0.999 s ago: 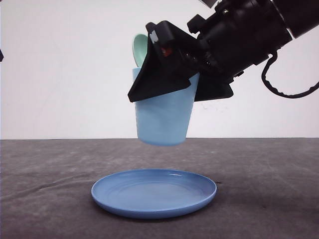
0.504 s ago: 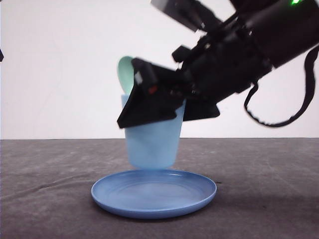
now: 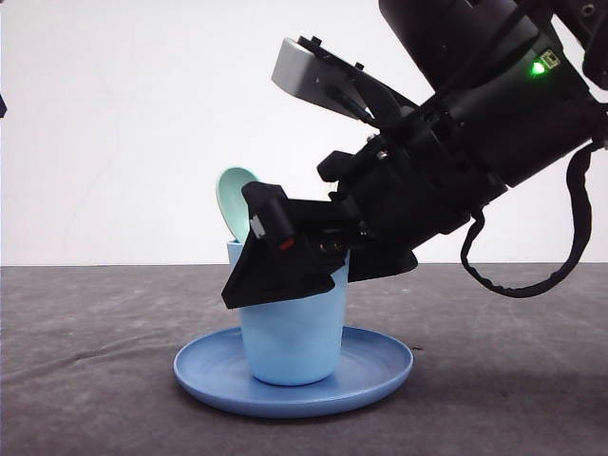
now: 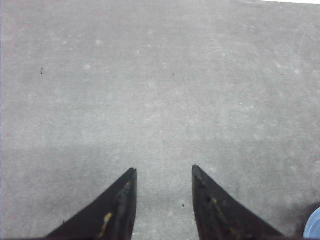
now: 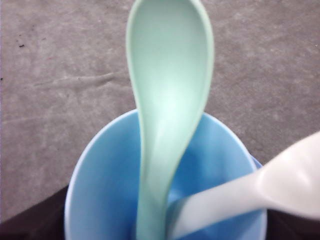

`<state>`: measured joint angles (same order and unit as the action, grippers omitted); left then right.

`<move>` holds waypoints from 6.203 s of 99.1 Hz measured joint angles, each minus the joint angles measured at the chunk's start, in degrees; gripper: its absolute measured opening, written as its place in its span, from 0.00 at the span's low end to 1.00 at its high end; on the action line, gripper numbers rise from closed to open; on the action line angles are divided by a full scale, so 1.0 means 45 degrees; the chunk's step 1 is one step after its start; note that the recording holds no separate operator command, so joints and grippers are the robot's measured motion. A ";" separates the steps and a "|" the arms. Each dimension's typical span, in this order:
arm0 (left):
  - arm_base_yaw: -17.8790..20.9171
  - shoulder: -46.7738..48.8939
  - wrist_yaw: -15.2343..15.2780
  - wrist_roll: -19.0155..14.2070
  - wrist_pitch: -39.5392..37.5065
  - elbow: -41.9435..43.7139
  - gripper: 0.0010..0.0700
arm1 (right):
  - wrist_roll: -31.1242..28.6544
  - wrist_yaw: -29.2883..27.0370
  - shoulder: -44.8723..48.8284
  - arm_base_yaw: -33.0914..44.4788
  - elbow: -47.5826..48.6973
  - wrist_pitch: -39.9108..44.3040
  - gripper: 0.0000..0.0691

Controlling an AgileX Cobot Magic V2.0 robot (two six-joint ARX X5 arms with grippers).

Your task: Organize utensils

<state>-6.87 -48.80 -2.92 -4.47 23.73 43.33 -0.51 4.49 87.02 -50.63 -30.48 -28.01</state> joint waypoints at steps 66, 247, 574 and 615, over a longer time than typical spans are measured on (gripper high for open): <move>0.0000 0.0000 0.0000 0.0000 0.0000 0.0000 0.27 | -0.0063 0.0544 -0.1443 0.0534 0.0000 0.2453 0.94; 0.0000 0.0000 0.0000 0.0000 0.0267 0.0000 0.01 | -0.1175 -0.0015 -0.8451 0.9005 -0.2875 1.4712 0.10; 0.1001 1.0788 0.0709 0.0903 -0.2934 -0.9219 0.00 | -0.0515 -0.0296 -1.8297 1.0778 0.5829 0.9772 0.01; 0.1001 1.0788 0.0709 0.0908 -0.2934 -0.9219 0.00 | -0.0617 -0.0287 -1.9288 1.0778 0.6533 0.8476 0.01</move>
<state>-2.37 -0.25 0.27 -0.38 10.52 1.85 -3.29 3.20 0.23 -2.13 -1.08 10.13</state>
